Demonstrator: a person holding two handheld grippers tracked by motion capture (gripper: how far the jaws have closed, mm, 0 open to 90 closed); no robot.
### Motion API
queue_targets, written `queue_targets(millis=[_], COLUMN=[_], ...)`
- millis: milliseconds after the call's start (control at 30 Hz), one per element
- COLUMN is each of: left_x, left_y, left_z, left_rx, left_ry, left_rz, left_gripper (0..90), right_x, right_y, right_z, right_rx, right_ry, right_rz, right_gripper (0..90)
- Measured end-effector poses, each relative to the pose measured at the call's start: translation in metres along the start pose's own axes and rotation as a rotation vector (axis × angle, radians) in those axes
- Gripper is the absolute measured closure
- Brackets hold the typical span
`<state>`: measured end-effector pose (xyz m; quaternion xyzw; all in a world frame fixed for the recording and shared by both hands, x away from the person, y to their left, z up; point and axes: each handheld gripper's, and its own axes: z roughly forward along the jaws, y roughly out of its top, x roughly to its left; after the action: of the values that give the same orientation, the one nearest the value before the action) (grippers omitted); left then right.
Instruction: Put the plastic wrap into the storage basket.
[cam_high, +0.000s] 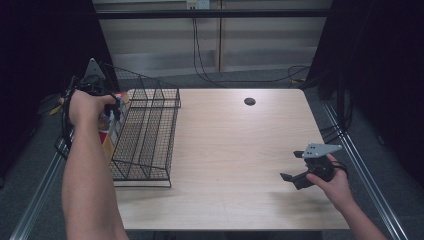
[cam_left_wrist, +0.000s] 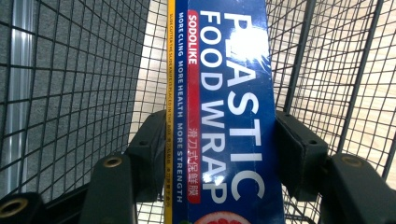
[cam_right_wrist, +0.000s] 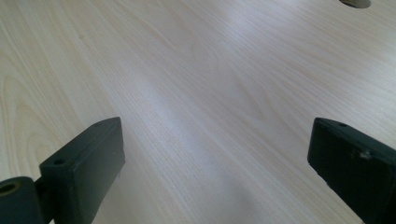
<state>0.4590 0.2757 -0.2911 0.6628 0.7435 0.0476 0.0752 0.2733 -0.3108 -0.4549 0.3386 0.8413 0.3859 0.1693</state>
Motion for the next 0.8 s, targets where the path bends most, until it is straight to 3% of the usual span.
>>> queue_targets(millis=[333, 467, 567, 667, 733, 800], left_x=[0.0, 0.002, 0.002, 0.004, 0.003, 0.003], left_y=[0.0, 0.001, 0.001, 0.002, 0.001, 0.0], left_z=[0.01, 0.011, 0.01, 0.002, -0.003, -0.006], left_rx=[-0.011, 0.011, -0.022, -0.066, -0.081, -0.082], left_ry=[0.024, 0.039, 0.023, 0.026, 0.015, 0.01], left_rz=[0.0, 0.029, -0.003, 0.029, -0.001, 0.002], left_gripper=[42.0, 41.4, 41.5, 39.9, 37.8, 38.3], right_x=[0.0, 0.0, -0.001, -0.001, -0.001, 0.0], right_y=[0.0, -0.001, -0.001, -0.001, -0.001, -0.001], right_z=[0.001, 0.001, 0.001, 0.001, 0.001, 0.001], right_rx=[0.005, 0.006, 0.007, 0.009, 0.006, 0.006], right_ry=[0.002, 0.001, 0.001, -0.003, 0.0, 0.001], right_rz=[0.001, 0.002, 0.003, 0.003, 0.003, 0.002], right_gripper=[3.8, 3.8, 3.8, 3.8, 3.8, 3.8])
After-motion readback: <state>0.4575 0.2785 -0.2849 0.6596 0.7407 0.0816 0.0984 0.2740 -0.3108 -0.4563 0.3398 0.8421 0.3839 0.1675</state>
